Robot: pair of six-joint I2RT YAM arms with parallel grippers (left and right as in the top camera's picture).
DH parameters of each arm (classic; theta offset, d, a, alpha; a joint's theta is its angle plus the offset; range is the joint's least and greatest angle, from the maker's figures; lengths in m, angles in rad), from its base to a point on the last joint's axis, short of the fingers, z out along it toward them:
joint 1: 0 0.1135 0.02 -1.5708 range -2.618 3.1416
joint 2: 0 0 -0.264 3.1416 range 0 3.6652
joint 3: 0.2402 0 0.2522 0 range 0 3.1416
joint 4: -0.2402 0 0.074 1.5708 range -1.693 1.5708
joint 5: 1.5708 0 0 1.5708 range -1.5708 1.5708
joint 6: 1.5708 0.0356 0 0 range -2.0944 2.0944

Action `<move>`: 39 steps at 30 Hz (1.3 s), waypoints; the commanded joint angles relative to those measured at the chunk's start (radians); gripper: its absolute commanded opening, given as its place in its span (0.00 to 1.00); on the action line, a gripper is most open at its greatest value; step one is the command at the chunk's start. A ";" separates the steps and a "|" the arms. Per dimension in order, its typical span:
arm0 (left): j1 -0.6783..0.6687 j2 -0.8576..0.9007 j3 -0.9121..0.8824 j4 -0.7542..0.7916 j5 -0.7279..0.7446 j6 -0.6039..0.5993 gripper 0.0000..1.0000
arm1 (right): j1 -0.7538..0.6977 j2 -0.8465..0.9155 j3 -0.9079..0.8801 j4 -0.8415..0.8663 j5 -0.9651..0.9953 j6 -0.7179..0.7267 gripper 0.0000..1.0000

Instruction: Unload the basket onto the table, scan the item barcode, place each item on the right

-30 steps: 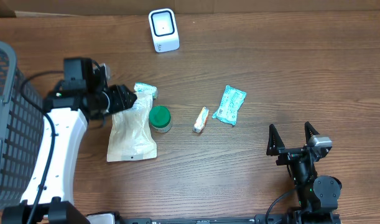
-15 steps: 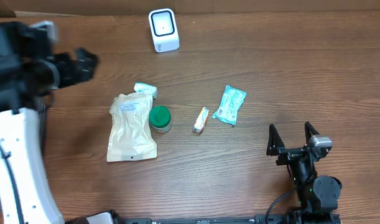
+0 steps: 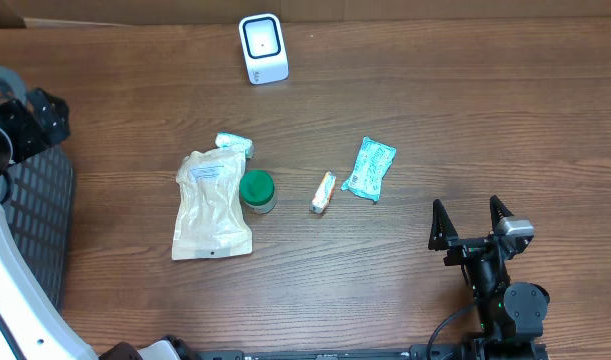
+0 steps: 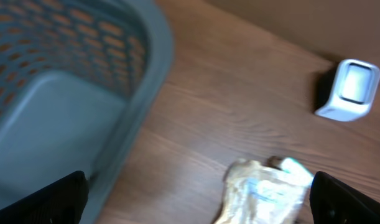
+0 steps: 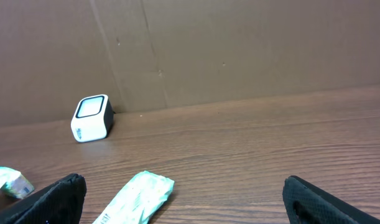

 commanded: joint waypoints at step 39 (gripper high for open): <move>0.002 -0.009 0.022 -0.002 -0.130 0.027 1.00 | 0.004 -0.010 -0.010 0.011 -0.002 0.048 1.00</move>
